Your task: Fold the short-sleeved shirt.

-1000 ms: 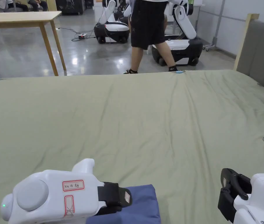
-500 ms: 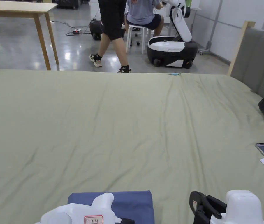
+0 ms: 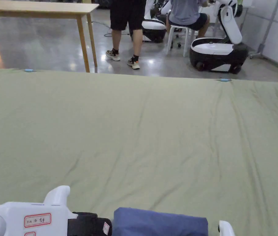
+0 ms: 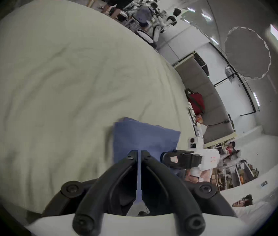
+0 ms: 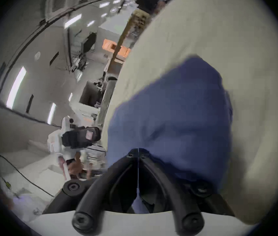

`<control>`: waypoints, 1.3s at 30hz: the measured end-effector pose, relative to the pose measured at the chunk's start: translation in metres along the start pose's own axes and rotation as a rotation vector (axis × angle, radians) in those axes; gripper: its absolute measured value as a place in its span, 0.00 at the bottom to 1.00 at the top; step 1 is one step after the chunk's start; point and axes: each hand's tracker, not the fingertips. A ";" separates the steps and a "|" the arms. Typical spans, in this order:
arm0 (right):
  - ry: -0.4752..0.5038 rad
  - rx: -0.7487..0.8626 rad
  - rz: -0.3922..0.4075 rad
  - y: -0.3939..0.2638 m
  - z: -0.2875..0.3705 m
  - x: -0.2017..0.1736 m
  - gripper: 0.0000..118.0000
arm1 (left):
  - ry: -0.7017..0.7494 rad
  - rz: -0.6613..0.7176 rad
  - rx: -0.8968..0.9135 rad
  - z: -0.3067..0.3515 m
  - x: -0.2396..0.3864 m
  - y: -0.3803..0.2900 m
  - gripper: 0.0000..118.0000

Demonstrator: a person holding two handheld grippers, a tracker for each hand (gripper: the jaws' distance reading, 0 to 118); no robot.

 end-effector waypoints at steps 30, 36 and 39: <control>0.079 0.128 0.060 0.019 0.044 -0.030 0.02 | -0.149 0.053 -0.096 0.000 -0.067 0.043 0.26; 0.075 0.155 0.130 0.029 0.039 -0.053 0.02 | 0.040 0.071 0.001 0.140 -0.149 0.091 0.26; 0.061 0.161 0.155 0.032 0.032 -0.058 0.02 | 0.145 0.095 0.006 0.191 -0.198 0.116 0.26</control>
